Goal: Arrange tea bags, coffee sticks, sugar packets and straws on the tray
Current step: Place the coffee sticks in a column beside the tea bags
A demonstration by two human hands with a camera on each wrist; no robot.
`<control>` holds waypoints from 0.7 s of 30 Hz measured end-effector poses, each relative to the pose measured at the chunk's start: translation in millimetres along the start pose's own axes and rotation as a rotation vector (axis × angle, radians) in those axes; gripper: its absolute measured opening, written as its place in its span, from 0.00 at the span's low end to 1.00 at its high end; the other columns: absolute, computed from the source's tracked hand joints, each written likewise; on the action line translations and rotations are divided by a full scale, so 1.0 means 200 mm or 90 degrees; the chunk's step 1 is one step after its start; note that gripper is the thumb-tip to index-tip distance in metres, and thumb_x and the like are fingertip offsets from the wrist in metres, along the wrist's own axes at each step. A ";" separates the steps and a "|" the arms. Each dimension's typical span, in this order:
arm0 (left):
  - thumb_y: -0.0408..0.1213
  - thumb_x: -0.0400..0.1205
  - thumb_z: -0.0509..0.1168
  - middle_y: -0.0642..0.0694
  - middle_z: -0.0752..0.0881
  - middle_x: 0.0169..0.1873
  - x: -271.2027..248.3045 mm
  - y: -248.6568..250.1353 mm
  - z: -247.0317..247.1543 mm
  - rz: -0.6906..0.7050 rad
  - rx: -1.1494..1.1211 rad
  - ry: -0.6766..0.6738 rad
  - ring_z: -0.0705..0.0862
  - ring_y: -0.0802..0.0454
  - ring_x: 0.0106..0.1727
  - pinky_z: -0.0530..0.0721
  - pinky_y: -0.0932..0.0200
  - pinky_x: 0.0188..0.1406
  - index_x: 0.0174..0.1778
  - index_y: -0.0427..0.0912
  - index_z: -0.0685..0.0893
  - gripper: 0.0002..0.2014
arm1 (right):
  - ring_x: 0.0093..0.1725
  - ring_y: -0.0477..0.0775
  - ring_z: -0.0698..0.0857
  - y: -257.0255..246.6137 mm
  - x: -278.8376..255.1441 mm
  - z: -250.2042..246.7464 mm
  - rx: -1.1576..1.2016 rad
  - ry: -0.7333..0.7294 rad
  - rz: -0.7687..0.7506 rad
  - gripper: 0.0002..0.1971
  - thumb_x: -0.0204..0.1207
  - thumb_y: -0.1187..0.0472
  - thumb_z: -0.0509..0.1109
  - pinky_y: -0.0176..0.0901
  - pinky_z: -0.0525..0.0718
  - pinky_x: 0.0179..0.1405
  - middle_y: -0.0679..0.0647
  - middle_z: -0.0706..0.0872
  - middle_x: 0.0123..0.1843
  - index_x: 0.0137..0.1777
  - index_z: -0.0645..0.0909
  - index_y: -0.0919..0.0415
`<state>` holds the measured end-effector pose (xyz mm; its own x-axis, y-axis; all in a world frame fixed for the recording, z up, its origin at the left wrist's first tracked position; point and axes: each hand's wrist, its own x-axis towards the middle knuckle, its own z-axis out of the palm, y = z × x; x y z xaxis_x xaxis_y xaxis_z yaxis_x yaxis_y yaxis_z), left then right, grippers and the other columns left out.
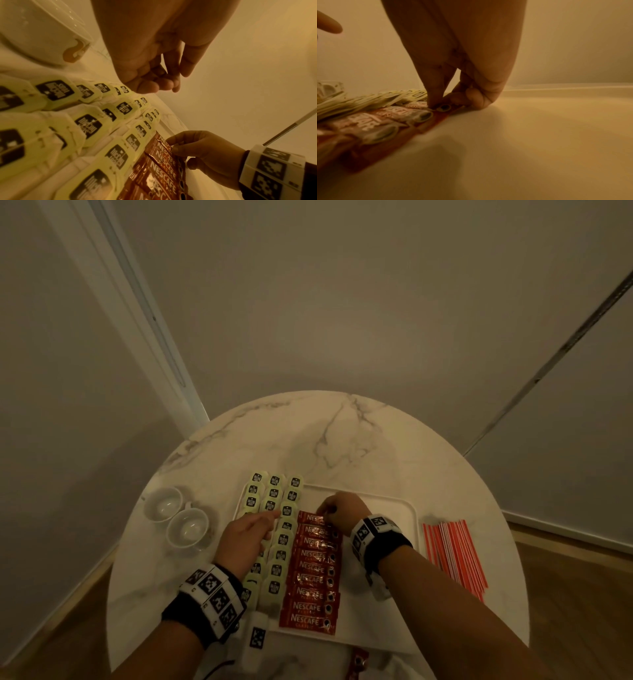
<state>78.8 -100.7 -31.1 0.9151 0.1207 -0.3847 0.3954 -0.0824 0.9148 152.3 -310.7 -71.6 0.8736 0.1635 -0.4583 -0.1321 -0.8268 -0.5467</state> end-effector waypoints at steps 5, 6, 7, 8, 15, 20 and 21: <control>0.34 0.84 0.61 0.48 0.82 0.32 -0.02 0.00 0.00 0.001 0.012 -0.014 0.78 0.51 0.39 0.77 0.53 0.39 0.52 0.45 0.90 0.12 | 0.52 0.49 0.86 0.00 0.00 0.01 -0.021 -0.011 -0.007 0.13 0.76 0.66 0.68 0.46 0.86 0.58 0.51 0.89 0.53 0.53 0.89 0.52; 0.34 0.84 0.61 0.48 0.82 0.32 -0.02 0.00 0.00 0.001 0.012 -0.014 0.78 0.51 0.39 0.77 0.53 0.39 0.52 0.45 0.90 0.11 | 0.52 0.49 0.86 0.00 0.00 0.01 -0.023 -0.013 -0.007 0.13 0.76 0.66 0.68 0.46 0.86 0.58 0.51 0.89 0.54 0.53 0.89 0.52; 0.33 0.84 0.61 0.48 0.82 0.32 -0.02 0.00 0.00 0.002 0.012 -0.014 0.78 0.51 0.39 0.77 0.53 0.40 0.52 0.44 0.90 0.11 | 0.52 0.49 0.86 0.00 0.00 0.01 -0.024 -0.014 -0.006 0.13 0.76 0.66 0.67 0.46 0.86 0.58 0.51 0.89 0.54 0.53 0.89 0.51; 0.33 0.84 0.61 0.48 0.82 0.32 -0.03 0.00 0.00 0.002 0.013 -0.015 0.79 0.51 0.39 0.78 0.54 0.40 0.52 0.44 0.90 0.11 | 0.52 0.49 0.86 0.00 0.00 0.01 -0.025 -0.016 -0.005 0.13 0.76 0.66 0.67 0.45 0.86 0.57 0.51 0.89 0.54 0.52 0.89 0.51; 0.38 0.83 0.63 0.46 0.81 0.34 -0.05 -0.01 0.00 -0.012 0.021 -0.030 0.78 0.51 0.38 0.77 0.57 0.38 0.51 0.47 0.90 0.09 | 0.54 0.50 0.85 0.01 0.01 0.02 -0.028 -0.016 -0.011 0.14 0.77 0.67 0.66 0.42 0.84 0.57 0.51 0.87 0.56 0.53 0.89 0.51; 0.36 0.84 0.62 0.53 0.86 0.46 -0.10 -0.01 0.02 0.054 0.131 -0.067 0.82 0.59 0.45 0.76 0.67 0.40 0.54 0.50 0.88 0.10 | 0.57 0.52 0.83 0.01 -0.05 -0.02 0.023 0.068 -0.004 0.12 0.78 0.63 0.67 0.39 0.78 0.56 0.51 0.84 0.58 0.57 0.88 0.52; 0.36 0.84 0.63 0.53 0.85 0.49 -0.12 -0.02 0.03 0.069 0.166 -0.086 0.83 0.60 0.48 0.77 0.68 0.42 0.54 0.50 0.88 0.09 | 0.57 0.52 0.82 0.02 -0.08 -0.03 0.051 0.092 -0.004 0.11 0.78 0.62 0.68 0.40 0.78 0.56 0.52 0.84 0.58 0.57 0.88 0.53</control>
<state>56.3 -108.3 -26.1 0.9484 -0.0344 -0.3151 0.2853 -0.3402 0.8960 141.4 -319.3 -62.1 0.9321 0.0851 -0.3521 -0.1578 -0.7795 -0.6062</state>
